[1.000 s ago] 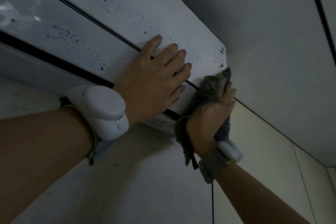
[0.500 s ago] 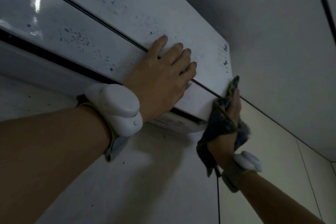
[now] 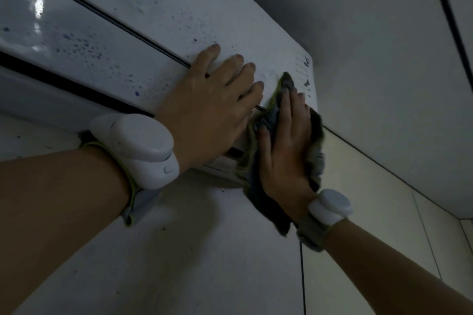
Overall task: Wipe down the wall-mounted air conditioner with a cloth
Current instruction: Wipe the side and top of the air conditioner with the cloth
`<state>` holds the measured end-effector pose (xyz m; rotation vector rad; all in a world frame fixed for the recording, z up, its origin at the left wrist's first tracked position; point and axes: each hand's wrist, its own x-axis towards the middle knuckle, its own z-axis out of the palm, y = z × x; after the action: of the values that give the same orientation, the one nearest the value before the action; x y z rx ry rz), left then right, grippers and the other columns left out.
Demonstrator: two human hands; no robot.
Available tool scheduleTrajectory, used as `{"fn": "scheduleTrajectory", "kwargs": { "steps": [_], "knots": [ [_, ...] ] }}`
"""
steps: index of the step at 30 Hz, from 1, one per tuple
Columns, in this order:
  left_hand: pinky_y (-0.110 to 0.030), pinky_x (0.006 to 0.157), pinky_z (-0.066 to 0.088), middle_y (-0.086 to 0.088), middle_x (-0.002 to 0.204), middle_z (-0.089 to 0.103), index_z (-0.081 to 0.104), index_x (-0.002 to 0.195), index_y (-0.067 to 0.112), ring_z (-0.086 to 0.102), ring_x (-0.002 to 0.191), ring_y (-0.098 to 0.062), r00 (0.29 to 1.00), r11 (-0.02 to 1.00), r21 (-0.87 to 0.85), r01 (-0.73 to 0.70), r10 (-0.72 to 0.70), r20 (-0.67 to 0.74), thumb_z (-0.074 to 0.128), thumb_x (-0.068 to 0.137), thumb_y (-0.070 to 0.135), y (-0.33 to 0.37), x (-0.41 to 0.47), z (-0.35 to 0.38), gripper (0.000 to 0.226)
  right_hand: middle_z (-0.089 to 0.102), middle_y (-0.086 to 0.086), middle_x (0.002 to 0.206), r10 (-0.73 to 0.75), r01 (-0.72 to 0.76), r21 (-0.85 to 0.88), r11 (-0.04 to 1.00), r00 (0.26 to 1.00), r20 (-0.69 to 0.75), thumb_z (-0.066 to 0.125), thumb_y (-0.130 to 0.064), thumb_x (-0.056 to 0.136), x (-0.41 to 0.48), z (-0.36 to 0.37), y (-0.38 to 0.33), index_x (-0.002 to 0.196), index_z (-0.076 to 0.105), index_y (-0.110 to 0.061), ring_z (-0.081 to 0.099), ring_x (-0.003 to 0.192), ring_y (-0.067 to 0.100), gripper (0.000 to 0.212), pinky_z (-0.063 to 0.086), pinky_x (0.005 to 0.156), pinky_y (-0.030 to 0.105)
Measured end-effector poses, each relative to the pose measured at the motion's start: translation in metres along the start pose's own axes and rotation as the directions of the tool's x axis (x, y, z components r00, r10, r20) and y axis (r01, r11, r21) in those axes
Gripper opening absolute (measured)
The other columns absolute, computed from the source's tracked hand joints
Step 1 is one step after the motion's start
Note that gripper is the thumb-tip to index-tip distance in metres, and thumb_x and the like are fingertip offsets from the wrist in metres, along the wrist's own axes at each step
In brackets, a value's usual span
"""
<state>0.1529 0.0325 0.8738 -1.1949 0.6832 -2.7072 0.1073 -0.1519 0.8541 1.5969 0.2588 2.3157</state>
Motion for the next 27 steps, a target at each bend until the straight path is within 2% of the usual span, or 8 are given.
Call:
{"fn": "scheduleTrajectory", "kwargs": {
  "steps": [5, 10, 13, 15, 17, 18, 22, 27],
  "knots": [
    [-0.056, 0.110, 0.037, -0.020, 0.140, 0.054, 0.053, 0.135, 0.007, 0.050, 0.130, -0.037, 0.999, 0.999, -0.008, 0.039, -0.039, -0.007, 0.038, 0.102, 0.035, 0.008, 0.001, -0.003, 0.046, 0.020, 0.010, 0.161, 0.260, -0.250, 0.089, 0.964, 0.956, -0.134, 0.030, -0.038, 0.103, -0.015, 0.006, 0.021, 0.153, 0.024, -0.010, 0.013, 0.150, 0.023, 0.058, 0.013, 0.123, 0.043],
    [-0.056, 0.107, 0.040, -0.021, 0.138, 0.056, 0.055, 0.132, 0.005, 0.052, 0.127, -0.039, 0.998, 0.998, -0.009, 0.063, -0.063, -0.006, 0.043, 0.100, 0.034, 0.007, 0.006, -0.007, 0.045, 0.034, 0.010, 0.154, 0.789, -0.692, 0.486, 0.533, 0.615, 0.010, 0.035, -0.039, 0.102, -0.005, 0.019, 0.014, 0.154, 0.017, -0.011, 0.034, 0.140, 0.025, 0.062, 0.018, 0.118, 0.023],
    [-0.052, 0.105, 0.040, -0.018, 0.138, 0.057, 0.056, 0.132, 0.009, 0.053, 0.127, -0.036, 0.998, 0.997, 0.066, 0.036, -0.038, 0.042, 0.045, 0.097, 0.038, 0.005, 0.006, -0.007, 0.047, 0.032, 0.014, 0.153, 0.756, -0.714, 0.379, 0.589, 0.652, 0.053, 0.034, -0.032, 0.100, -0.012, 0.025, -0.001, 0.154, 0.010, -0.012, 0.040, 0.135, 0.029, 0.062, 0.024, 0.116, 0.018],
    [-0.050, 0.105, 0.038, -0.015, 0.138, 0.058, 0.056, 0.133, 0.012, 0.053, 0.127, -0.034, 0.997, 0.995, 0.100, 0.016, -0.024, 0.078, 0.040, 0.098, 0.040, 0.007, 0.005, -0.009, 0.048, 0.025, 0.028, 0.154, 0.744, -0.712, 0.248, 0.657, 0.665, -0.061, 0.021, -0.035, 0.097, -0.015, 0.029, -0.016, 0.151, 0.014, 0.003, 0.030, 0.140, 0.040, 0.067, 0.019, 0.120, 0.034],
    [-0.050, 0.106, 0.033, -0.013, 0.142, 0.055, 0.052, 0.137, 0.015, 0.051, 0.131, -0.032, 0.990, 0.992, 0.123, 0.005, -0.022, 0.138, 0.027, 0.099, 0.039, 0.006, 0.008, -0.015, 0.052, 0.015, 0.030, 0.157, 0.803, -0.783, 0.182, 0.595, 0.585, -0.112, 0.019, -0.038, 0.099, -0.008, 0.024, -0.036, 0.150, 0.012, 0.008, 0.017, 0.146, 0.041, 0.068, 0.009, 0.122, 0.040],
    [-0.050, 0.108, 0.031, -0.012, 0.146, 0.051, 0.047, 0.141, 0.016, 0.048, 0.133, -0.032, 0.986, 0.990, 0.139, -0.002, -0.021, 0.167, 0.022, 0.099, 0.038, 0.006, 0.008, -0.017, 0.054, 0.010, 0.030, 0.157, 0.803, -0.789, 0.150, 0.595, 0.584, -0.116, 0.014, -0.040, 0.099, -0.006, 0.021, -0.044, 0.150, 0.009, 0.008, 0.012, 0.147, 0.041, 0.070, 0.006, 0.122, 0.041],
    [-0.052, 0.109, 0.026, -0.015, 0.147, 0.048, 0.044, 0.142, 0.013, 0.044, 0.135, -0.035, 0.978, 0.995, 0.103, 0.010, -0.031, 0.206, 0.023, 0.099, 0.034, 0.005, 0.009, -0.022, 0.053, -0.002, 0.027, 0.159, 0.544, -0.545, 0.004, 0.839, 0.838, -0.028, 0.006, -0.040, 0.095, -0.024, 0.017, -0.065, 0.151, 0.004, 0.006, -0.002, 0.149, 0.035, 0.073, 0.000, 0.123, 0.044],
    [-0.052, 0.109, 0.027, -0.014, 0.151, 0.043, 0.040, 0.146, 0.014, 0.040, 0.138, -0.034, 0.957, 0.996, 0.089, -0.024, -0.003, 0.291, 0.032, 0.100, 0.041, -0.006, 0.007, -0.026, 0.053, -0.020, 0.007, 0.160, 0.376, -0.382, 0.087, 0.920, 0.923, 0.078, 0.014, -0.055, 0.099, -0.028, 0.006, -0.039, 0.154, -0.007, -0.010, -0.022, 0.148, 0.017, 0.074, -0.003, 0.123, 0.040]
  ]
}}
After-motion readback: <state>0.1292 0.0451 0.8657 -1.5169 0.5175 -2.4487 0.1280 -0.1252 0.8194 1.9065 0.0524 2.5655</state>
